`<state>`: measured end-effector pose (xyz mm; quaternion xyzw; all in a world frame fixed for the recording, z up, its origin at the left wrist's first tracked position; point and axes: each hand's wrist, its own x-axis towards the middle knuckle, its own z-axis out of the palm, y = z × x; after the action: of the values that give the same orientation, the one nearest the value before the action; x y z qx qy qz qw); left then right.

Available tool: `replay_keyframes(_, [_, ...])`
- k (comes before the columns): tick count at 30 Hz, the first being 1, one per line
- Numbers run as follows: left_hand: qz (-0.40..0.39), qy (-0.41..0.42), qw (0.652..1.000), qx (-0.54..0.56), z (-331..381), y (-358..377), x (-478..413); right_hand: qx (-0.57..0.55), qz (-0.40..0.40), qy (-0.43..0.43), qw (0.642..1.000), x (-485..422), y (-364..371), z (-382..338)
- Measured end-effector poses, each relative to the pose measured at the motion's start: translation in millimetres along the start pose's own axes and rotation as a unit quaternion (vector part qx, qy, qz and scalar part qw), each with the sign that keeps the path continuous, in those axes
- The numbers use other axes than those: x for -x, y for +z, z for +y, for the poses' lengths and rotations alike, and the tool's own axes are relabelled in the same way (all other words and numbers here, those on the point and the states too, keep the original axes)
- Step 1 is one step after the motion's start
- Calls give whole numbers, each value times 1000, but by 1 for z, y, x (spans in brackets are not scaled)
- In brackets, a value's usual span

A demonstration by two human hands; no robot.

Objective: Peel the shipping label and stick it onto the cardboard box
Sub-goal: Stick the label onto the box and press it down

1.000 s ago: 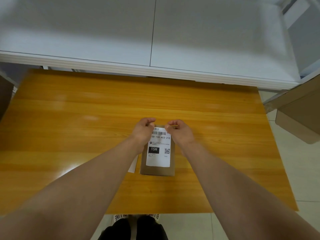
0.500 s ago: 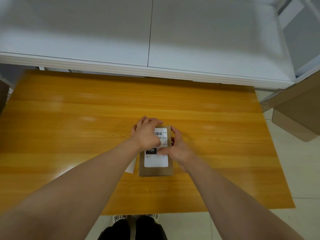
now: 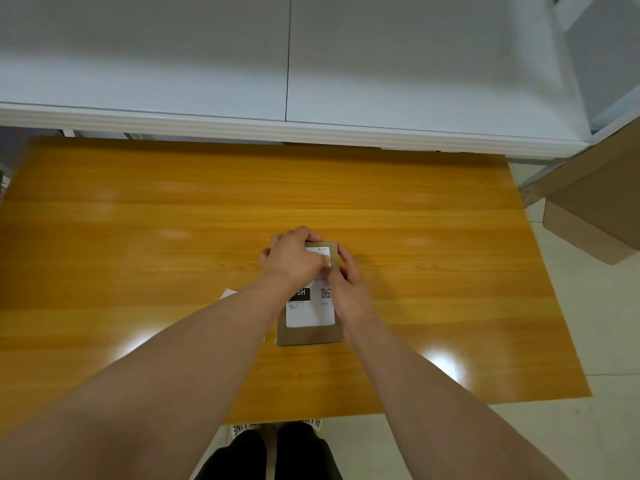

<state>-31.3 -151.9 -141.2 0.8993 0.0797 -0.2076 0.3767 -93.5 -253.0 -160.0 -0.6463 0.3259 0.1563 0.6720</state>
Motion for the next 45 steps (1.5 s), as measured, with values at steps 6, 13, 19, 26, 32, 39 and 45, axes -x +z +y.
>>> replay_keyframes(6, [30,-25,999,-1,2,7,-5,43,23,-21,999,-1,4,4])
replay_keyframes(13, [71,-114,989,60,4,4,-7,154,-39,-22,987,0,-6,-19])
replay_keyframes(19, [107,-225,947,204,2,-19,-13,314,-22,-61,947,-7,-15,-31])
replay_keyframes(26, [-61,-5,997,50,-17,-33,-11,421,-36,-78,903,4,-13,-32])
replay_keyframes(32, [-147,40,987,-42,-17,-29,-6,358,-29,-55,932,1,-9,-31])
replay_keyframes(39, [-75,27,996,-40,-12,-25,-1,214,-28,-44,975,3,-7,-35])
replay_keyframes(45, [-28,-10,999,-20,-3,-20,2,166,8,-38,985,0,-3,-35])
